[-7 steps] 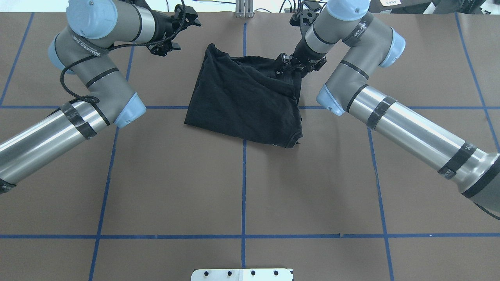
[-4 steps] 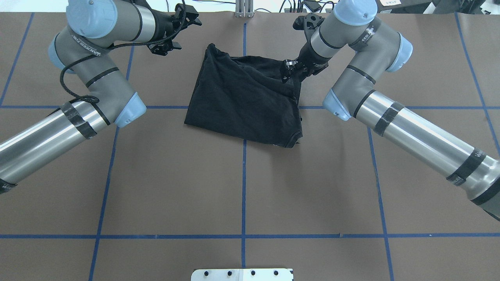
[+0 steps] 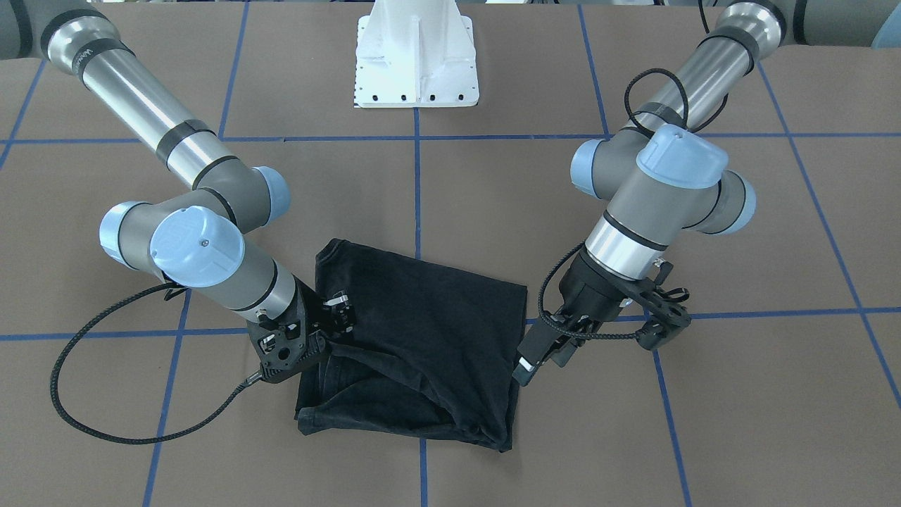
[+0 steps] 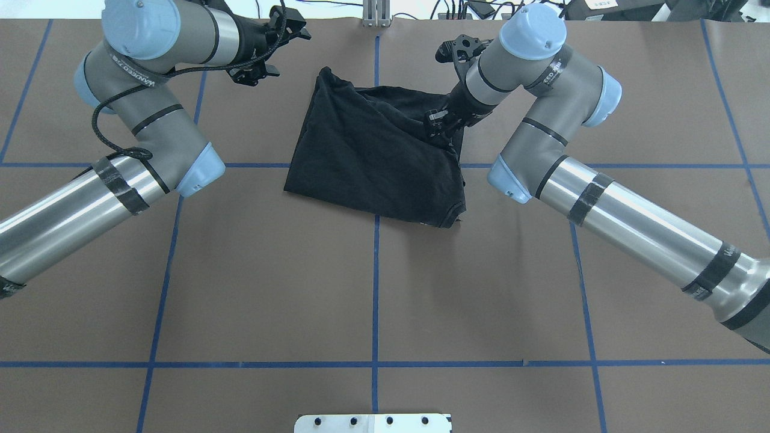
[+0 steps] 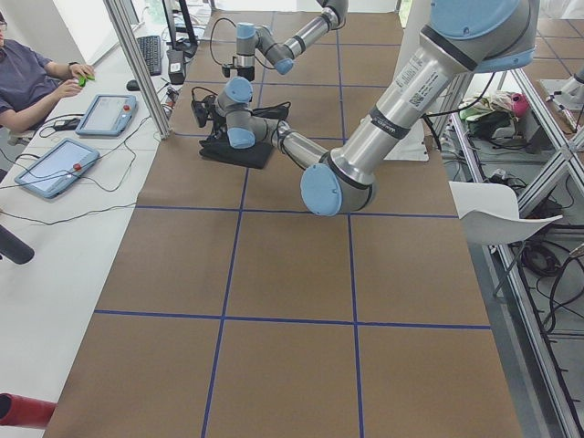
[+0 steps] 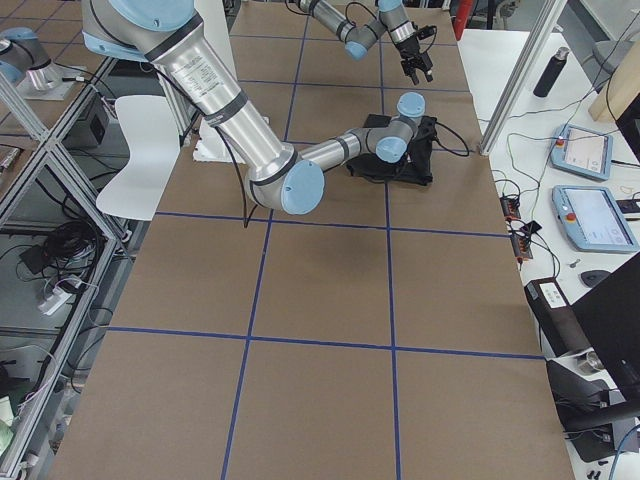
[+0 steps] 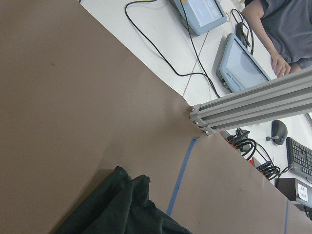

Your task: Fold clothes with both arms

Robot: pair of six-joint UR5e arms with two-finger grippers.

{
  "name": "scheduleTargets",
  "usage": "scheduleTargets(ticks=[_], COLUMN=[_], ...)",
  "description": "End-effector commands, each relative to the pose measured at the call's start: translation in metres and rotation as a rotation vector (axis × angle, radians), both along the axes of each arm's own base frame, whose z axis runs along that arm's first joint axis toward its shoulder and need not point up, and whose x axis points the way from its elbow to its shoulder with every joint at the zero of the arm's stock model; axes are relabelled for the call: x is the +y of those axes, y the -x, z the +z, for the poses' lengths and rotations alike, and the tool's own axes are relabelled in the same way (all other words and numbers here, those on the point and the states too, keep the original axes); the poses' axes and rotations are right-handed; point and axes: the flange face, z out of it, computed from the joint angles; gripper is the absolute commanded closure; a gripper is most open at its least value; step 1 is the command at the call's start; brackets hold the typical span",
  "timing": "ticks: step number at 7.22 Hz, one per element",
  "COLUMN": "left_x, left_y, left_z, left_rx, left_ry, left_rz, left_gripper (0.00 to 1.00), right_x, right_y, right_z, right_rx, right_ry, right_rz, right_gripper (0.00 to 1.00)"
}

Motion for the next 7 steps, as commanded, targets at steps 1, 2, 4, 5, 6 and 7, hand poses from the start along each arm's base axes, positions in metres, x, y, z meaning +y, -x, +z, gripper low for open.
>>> scheduleTargets(ticks=[1, 2, 4, 5, 6, 7], left_x=[0.001, 0.002, 0.002, 0.002, 0.002, 0.003], left_y=[0.000, -0.001, -0.002, -0.002, -0.002, -0.003], left_z=[-0.001, -0.002, -0.002, -0.002, -0.002, -0.002], left_rx=[0.005, 0.007, 0.008, 0.007, 0.008, 0.008], left_ry=[0.004, 0.004, 0.005, 0.004, 0.005, 0.005], left_rz=[-0.001, 0.001, 0.002, 0.002, 0.002, 0.003], left_gripper=[0.00, 0.00, 0.00, 0.00, 0.00, 0.00], right_x=[0.001, 0.000, -0.002, -0.004, -0.012, -0.017], right_y=[0.004, 0.003, 0.002, -0.001, -0.012, -0.019], right_z=[0.003, 0.006, 0.007, 0.005, 0.004, 0.001], right_rx=[0.015, 0.019, 0.021, 0.018, 0.016, 0.013], right_ry=[-0.009, -0.007, -0.004, -0.006, 0.005, 0.010], right_rz=[0.015, 0.017, 0.020, 0.024, 0.032, 0.033], right_gripper=[0.50, 0.57, 0.86, 1.00, 1.00, 1.00])
